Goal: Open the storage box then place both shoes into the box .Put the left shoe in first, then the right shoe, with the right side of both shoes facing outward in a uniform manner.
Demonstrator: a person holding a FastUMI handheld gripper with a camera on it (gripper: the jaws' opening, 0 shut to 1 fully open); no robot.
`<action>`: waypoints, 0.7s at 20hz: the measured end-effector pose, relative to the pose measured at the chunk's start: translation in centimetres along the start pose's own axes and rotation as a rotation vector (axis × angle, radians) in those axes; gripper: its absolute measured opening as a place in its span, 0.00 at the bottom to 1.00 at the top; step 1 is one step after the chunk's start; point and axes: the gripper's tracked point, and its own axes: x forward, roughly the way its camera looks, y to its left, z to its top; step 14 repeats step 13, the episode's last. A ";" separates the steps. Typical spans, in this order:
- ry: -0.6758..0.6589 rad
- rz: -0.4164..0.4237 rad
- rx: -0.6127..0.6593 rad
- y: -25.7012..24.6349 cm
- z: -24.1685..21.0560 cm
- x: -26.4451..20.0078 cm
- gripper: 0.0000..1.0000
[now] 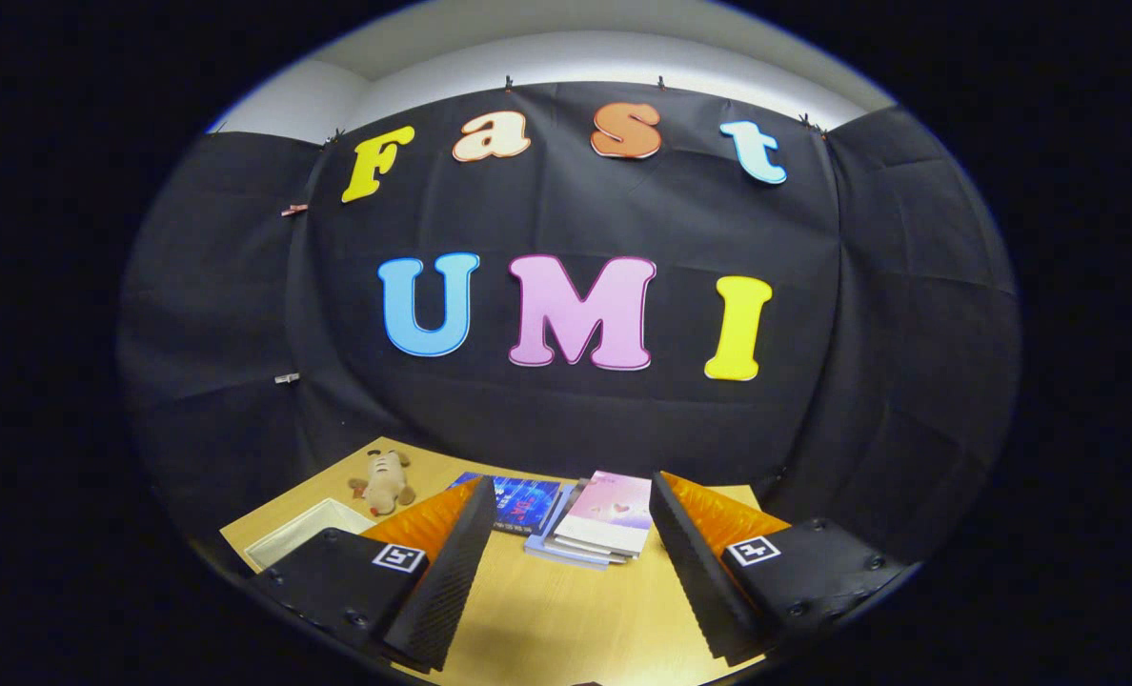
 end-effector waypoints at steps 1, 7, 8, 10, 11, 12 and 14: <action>-0.024 -0.001 0.007 -0.1 0.4 -0.4 0.98; -0.150 -0.052 0.017 -0.1 2.8 -1.4 0.98; -0.154 -0.070 0.020 -0.1 2.9 -1.4 0.98; -0.160 -0.085 0.027 0.3 3.1 -1.3 0.98; -0.153 -0.089 0.026 0.6 2.8 -1.2 0.98; -0.147 -0.096 0.024 0.8 2.6 -1.3 0.98; -0.147 -0.104 0.021 1.1 2.6 -1.3 0.98</action>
